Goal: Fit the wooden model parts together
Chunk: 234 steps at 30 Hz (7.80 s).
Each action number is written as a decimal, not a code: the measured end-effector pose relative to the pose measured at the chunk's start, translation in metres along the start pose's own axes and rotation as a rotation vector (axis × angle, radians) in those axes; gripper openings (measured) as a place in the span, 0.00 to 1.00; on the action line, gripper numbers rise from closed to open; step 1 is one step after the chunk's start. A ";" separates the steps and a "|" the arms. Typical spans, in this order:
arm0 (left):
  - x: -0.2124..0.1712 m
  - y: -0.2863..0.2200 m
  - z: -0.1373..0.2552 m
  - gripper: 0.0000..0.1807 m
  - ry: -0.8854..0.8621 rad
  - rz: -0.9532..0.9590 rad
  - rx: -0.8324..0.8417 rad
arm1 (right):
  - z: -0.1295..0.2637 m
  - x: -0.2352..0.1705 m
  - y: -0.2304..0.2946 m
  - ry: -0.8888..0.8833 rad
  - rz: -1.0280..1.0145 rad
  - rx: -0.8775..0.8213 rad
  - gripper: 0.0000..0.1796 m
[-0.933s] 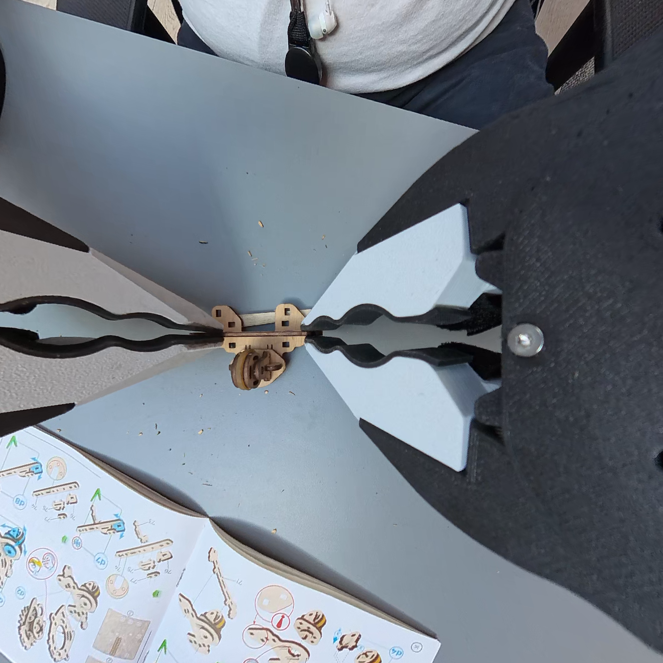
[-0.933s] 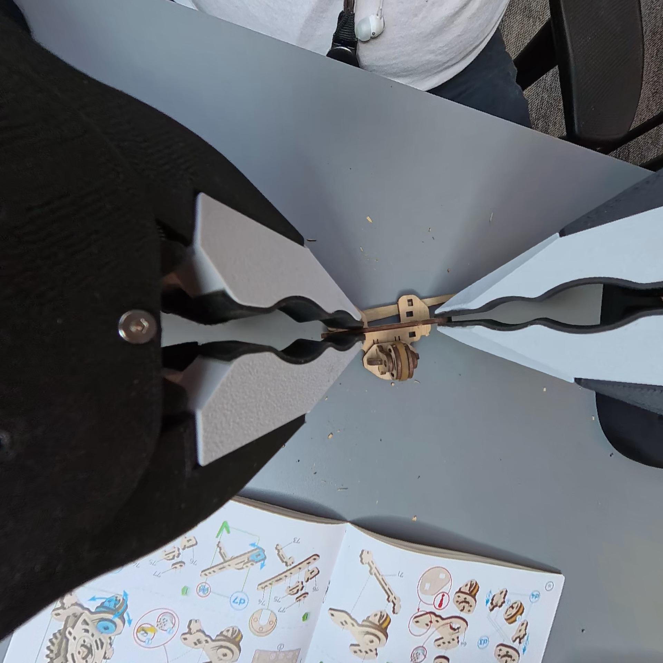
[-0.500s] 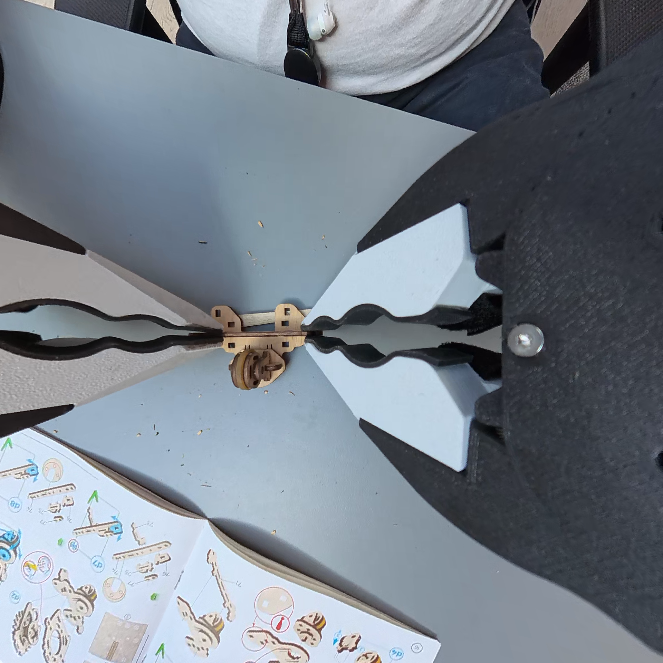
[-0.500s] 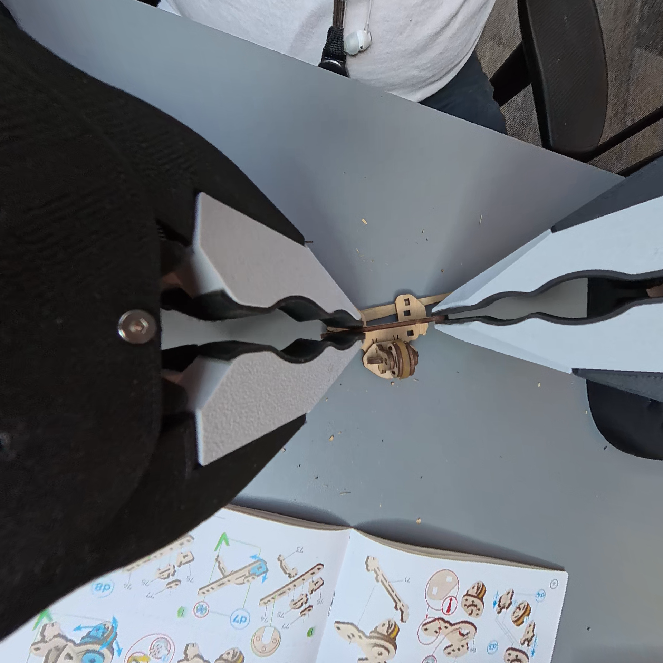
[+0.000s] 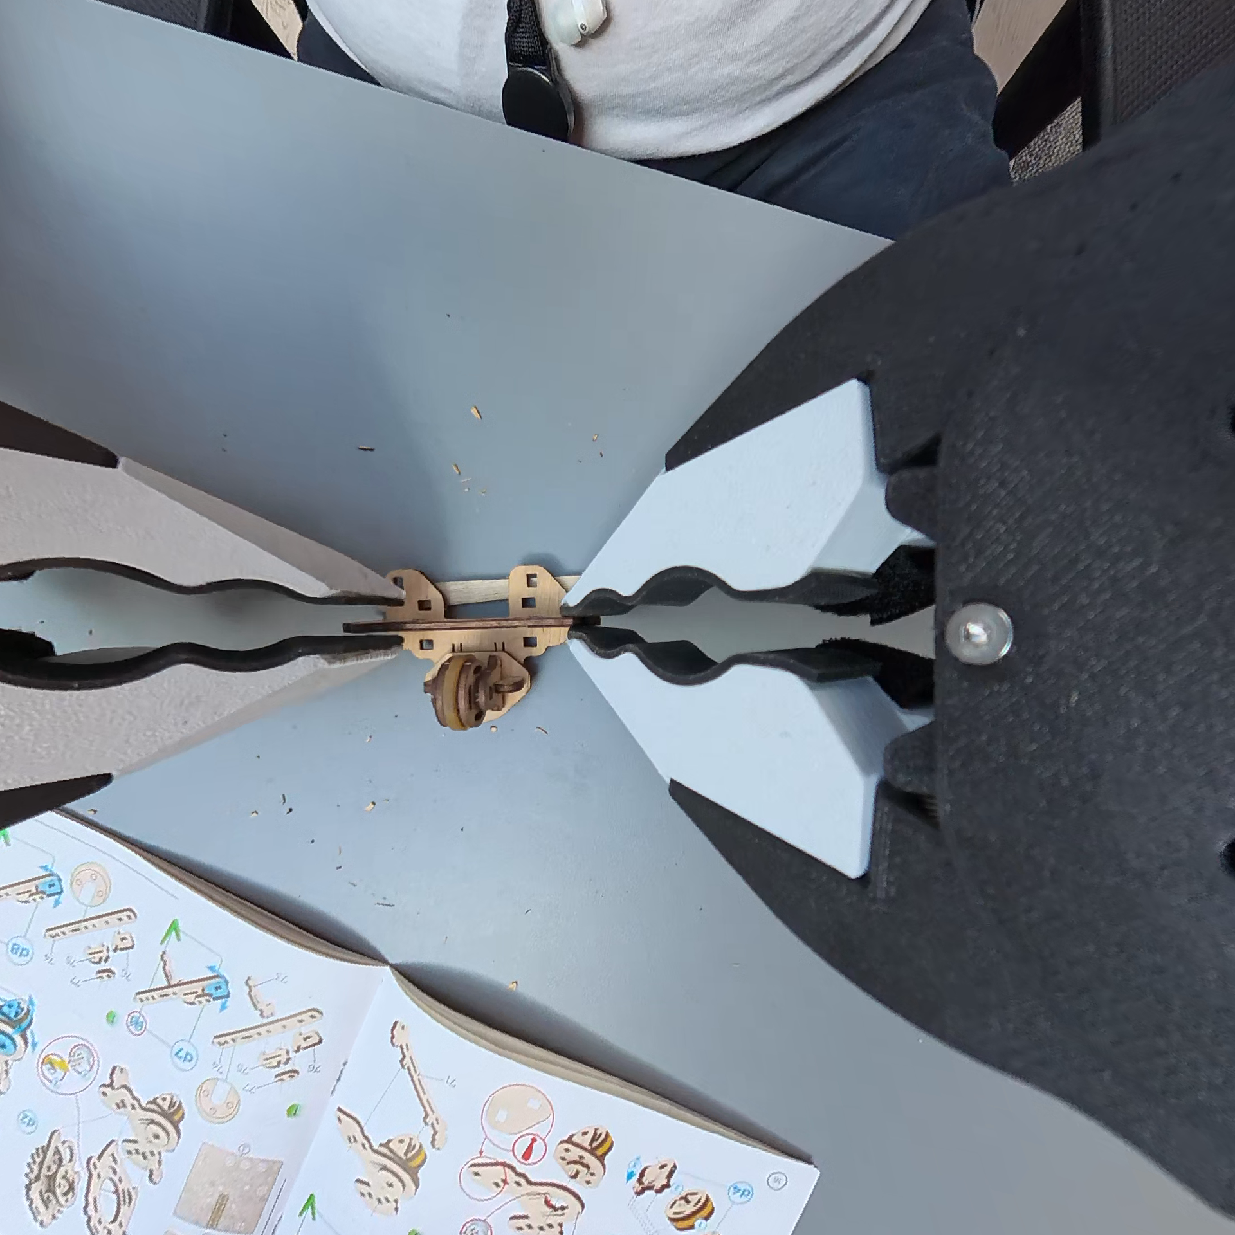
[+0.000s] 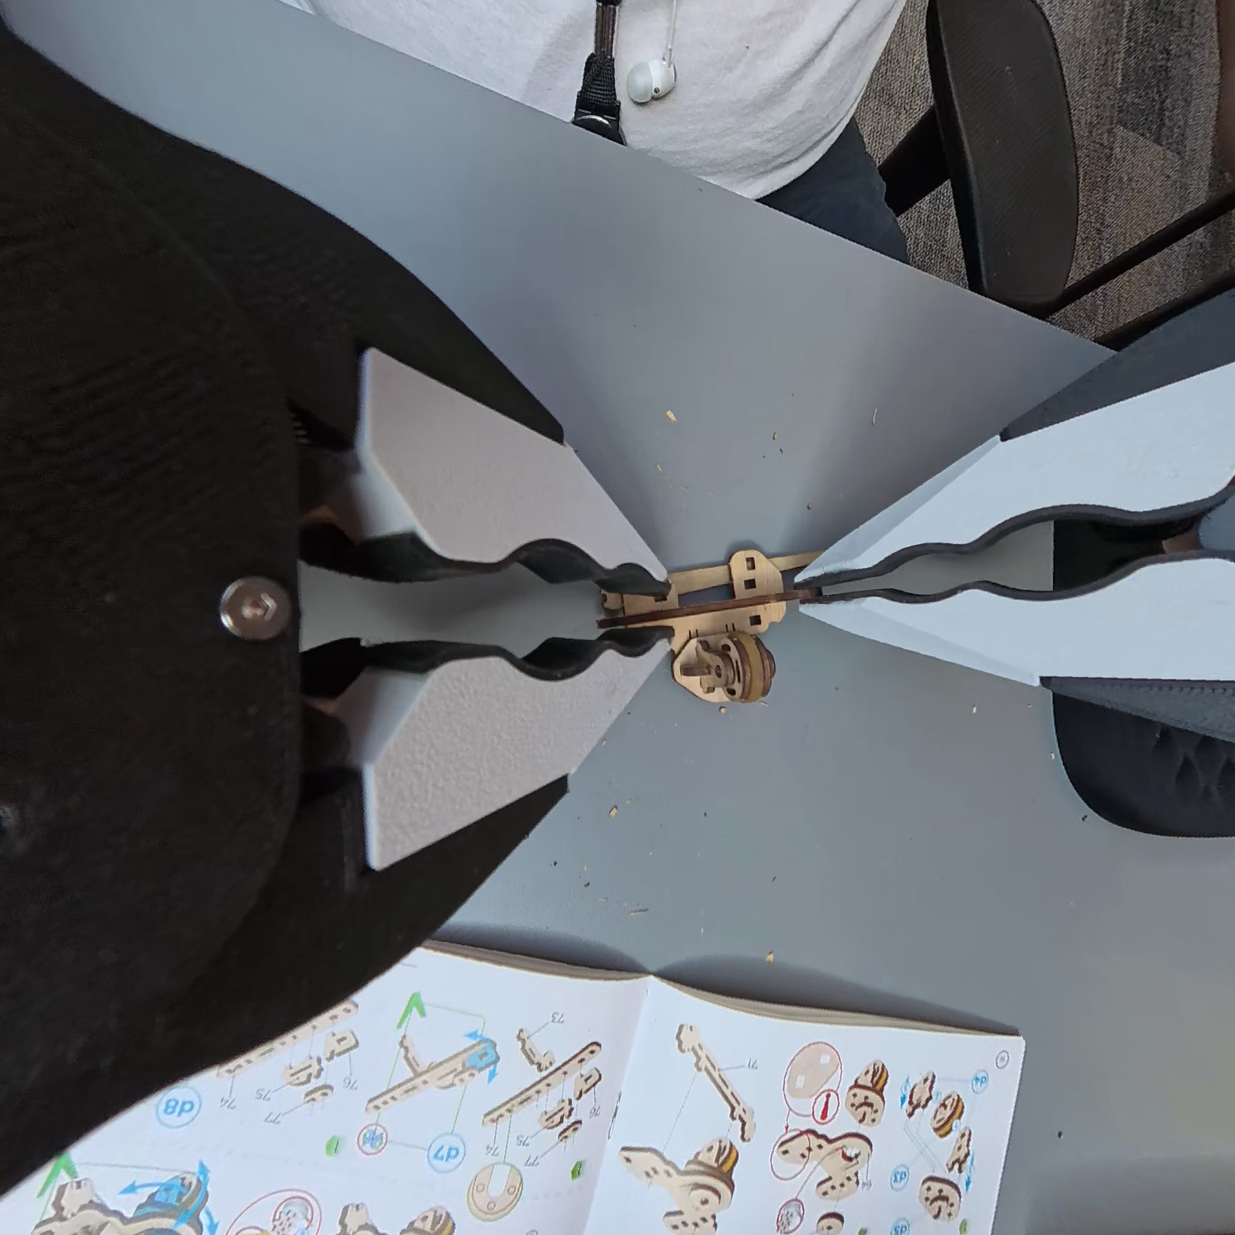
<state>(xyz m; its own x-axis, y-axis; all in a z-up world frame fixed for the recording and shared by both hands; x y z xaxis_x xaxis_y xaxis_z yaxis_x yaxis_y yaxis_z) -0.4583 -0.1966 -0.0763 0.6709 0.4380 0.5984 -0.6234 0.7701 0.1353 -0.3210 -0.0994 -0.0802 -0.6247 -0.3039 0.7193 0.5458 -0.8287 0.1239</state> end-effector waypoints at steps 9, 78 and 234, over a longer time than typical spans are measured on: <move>0.001 -0.002 0.001 0.01 0.011 -0.034 0.023 | 0.003 -0.002 -0.002 -0.024 -0.001 0.004 0.05; 0.004 -0.027 0.000 0.21 -0.125 -0.282 0.436 | 0.002 -0.018 -0.030 -0.307 -0.654 0.384 0.15; -0.001 -0.021 0.006 0.19 -0.076 -0.344 0.580 | -0.007 0.016 0.021 0.074 0.551 -0.565 0.08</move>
<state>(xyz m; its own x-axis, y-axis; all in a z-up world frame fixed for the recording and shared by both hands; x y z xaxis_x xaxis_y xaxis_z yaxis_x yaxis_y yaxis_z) -0.4484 -0.2159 -0.0754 0.8525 0.1624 0.4969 -0.5087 0.4771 0.7167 -0.3235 -0.1254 -0.0705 -0.3930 -0.7539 0.5264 0.4332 -0.6568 -0.6172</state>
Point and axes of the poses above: each gripper's, where its closed fingertips meet, z back along the fingers, x out of its top, y = z × x across the jaws, the point moved 10 cm from there along z, back along the fingers, and after that the axes turned 7 degrees about x, right-handed, at the moved point
